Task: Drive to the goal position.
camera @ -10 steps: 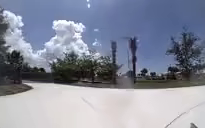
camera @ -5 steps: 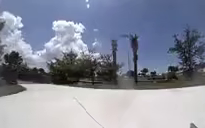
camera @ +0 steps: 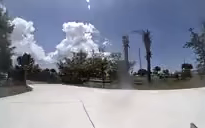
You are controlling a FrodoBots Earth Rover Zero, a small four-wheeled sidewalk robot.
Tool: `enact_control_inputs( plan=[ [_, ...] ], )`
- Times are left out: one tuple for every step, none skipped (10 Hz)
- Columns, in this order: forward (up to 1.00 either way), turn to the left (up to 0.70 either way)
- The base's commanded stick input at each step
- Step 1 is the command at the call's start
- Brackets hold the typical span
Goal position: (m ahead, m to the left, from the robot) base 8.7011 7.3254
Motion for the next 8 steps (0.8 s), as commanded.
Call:
enact_control_inputs(
  plan=[
    [0.85,0.00],
    [0.85,0.00],
    [0.85,0.00],
    [0.85,0.00],
    [0.85,0.00],
    [0.85,0.00],
    [0.85,0.00],
    [0.85,0.00]
  ],
)
